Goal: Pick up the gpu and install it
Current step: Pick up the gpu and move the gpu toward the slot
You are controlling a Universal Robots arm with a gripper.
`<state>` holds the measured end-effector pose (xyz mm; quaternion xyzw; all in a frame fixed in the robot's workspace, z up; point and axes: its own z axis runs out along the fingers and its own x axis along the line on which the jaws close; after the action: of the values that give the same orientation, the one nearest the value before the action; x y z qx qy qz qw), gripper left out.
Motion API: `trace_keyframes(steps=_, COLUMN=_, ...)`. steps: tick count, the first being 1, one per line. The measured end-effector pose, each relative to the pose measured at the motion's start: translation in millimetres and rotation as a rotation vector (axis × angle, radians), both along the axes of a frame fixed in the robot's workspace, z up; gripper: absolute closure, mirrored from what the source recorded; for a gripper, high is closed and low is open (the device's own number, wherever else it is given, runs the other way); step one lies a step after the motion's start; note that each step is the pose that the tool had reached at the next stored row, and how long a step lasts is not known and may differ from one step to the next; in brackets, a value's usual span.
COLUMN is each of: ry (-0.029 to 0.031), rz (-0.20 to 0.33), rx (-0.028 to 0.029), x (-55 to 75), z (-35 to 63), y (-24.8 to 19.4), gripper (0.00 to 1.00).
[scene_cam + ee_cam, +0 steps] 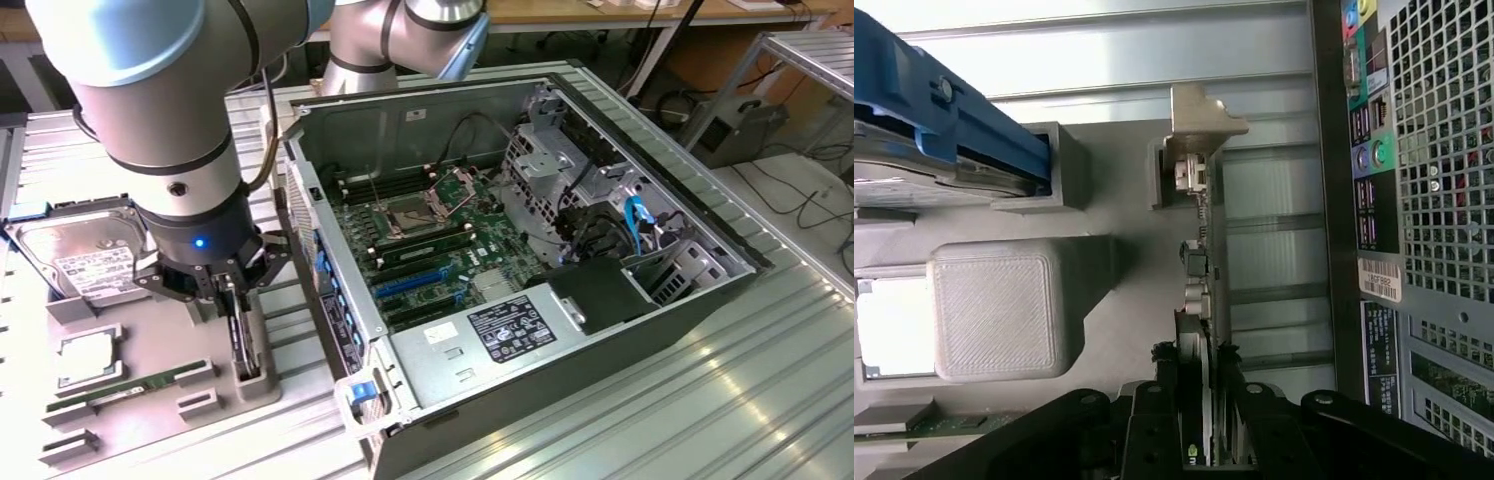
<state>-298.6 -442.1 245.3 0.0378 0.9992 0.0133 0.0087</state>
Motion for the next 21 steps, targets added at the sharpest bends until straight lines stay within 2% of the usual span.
trace_keyframes(steps=13, ry=0.0001, rz=0.059, rx=0.0008, x=0.0, z=2.0, y=0.0, gripper=0.74)
trace_keyframes(steps=19, ry=-0.0001, rz=0.062, rx=0.0013, x=0.0, z=12.4, y=0.0, gripper=0.74)
trace_keyframes(steps=21, ry=0.0, rz=0.062, rx=0.0015, x=0.0, z=19.7, y=0.0, gripper=0.74)
